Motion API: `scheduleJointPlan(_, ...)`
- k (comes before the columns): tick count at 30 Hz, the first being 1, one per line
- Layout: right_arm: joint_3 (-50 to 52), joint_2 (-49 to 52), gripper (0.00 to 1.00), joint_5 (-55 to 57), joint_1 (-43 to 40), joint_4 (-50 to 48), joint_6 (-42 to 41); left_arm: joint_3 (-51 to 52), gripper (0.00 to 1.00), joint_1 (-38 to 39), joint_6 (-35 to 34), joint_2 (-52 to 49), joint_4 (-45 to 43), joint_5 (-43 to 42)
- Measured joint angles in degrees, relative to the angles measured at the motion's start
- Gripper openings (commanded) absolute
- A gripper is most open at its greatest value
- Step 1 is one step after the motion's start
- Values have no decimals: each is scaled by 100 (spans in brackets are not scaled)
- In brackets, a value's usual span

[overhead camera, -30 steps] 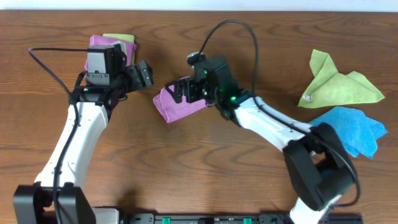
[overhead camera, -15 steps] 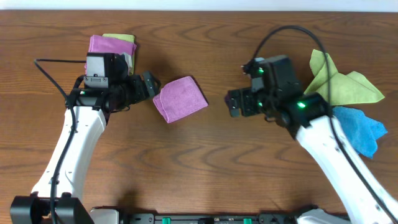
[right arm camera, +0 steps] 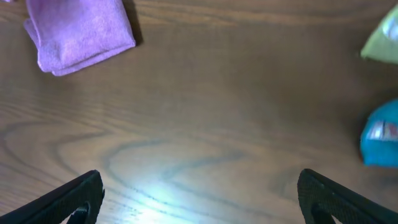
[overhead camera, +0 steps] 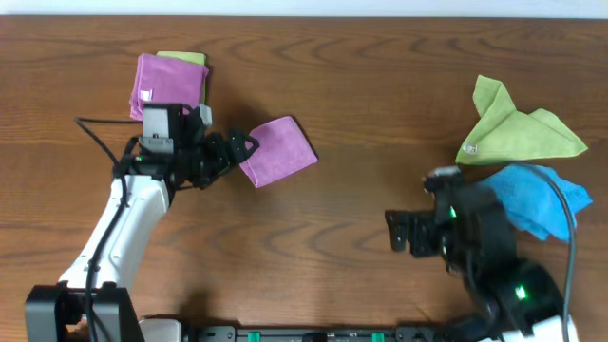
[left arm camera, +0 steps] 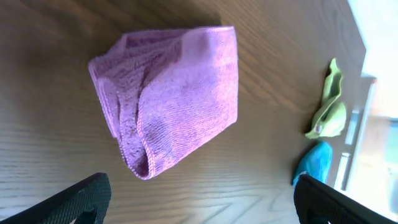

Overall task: Fold the cloth
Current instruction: 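Retract the right gripper and grasp the folded cloth with the left gripper, then carry the folded purple cloth with the left gripper to the top-left stack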

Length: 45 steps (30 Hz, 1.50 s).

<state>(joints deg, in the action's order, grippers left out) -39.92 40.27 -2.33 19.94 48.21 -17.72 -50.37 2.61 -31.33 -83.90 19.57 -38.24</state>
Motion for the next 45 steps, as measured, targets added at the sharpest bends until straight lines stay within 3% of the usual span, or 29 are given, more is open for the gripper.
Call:
scheduleJointPlan(6,614,-1106,99,83,0,140,-767,850,95,0,-535,-33,-822,-264)
scheduleJointPlan(17,632,-1152,99,87,0,133,-1038,1377,95,138,-1325,-306,-1867,-319)
scheduleJointPlan(26,632,-1152,99,87,0,133,-1038,1414,95,623,-1823,-837,-2437,173)
scheduleJointPlan(32,632,-1152,99,87,0,133,-1038,1300,95,667,-1971,-1327,-3392,114)
scheduleJointPlan(33,632,-1152,99,87,0,131,-1038,1272,86,669,-1987,-1423,-3569,98)
scheduleJointPlan(35,632,-1152,99,87,0,136,-1038,1233,7,673,-2004,-1670,-3950,114)
scheduleJointPlan(45,632,-1152,99,87,0,129,-1038,1198,6,660,-1989,-2186,-5418,90)
